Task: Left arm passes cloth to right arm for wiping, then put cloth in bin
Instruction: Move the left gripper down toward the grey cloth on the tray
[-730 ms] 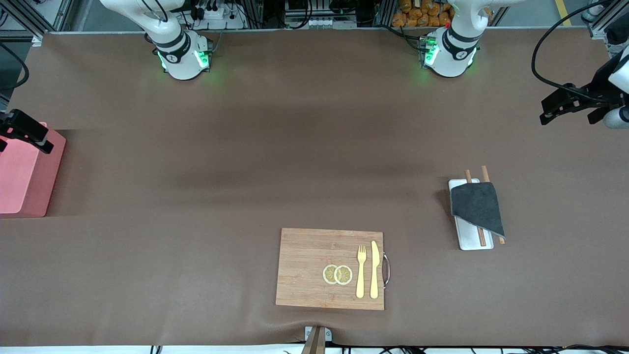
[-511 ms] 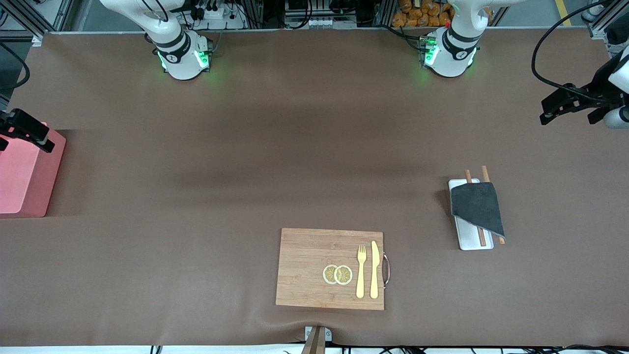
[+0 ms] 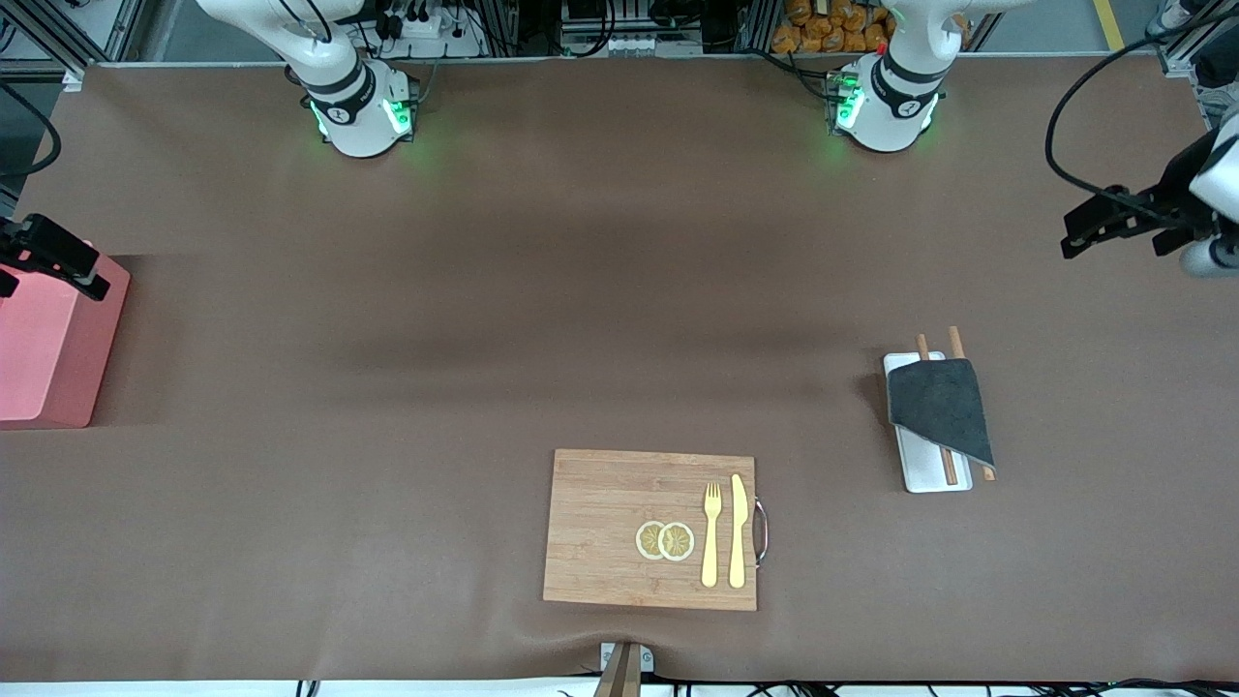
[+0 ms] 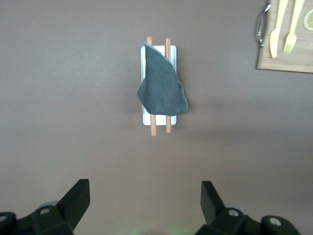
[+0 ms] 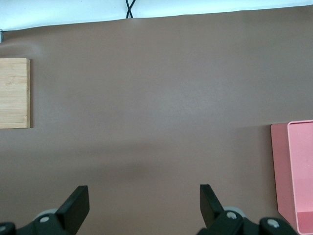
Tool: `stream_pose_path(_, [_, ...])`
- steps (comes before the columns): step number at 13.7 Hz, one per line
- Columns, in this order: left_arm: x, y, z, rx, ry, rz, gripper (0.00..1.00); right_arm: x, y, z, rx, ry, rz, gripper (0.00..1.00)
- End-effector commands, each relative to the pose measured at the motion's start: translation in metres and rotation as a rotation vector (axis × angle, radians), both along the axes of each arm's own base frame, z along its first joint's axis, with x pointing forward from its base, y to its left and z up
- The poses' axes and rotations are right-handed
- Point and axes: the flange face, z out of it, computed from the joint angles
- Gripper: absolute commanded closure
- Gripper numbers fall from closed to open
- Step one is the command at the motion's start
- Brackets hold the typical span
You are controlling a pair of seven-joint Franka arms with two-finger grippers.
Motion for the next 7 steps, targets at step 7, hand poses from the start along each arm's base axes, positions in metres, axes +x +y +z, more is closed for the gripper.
stream_pose_path(7, [0.061, 0.033, -0.176, 0.006, 0.049, 0.117, 0.0, 0.0, -0.005, -0.001, 0.015, 0.014, -0.011, 0.0])
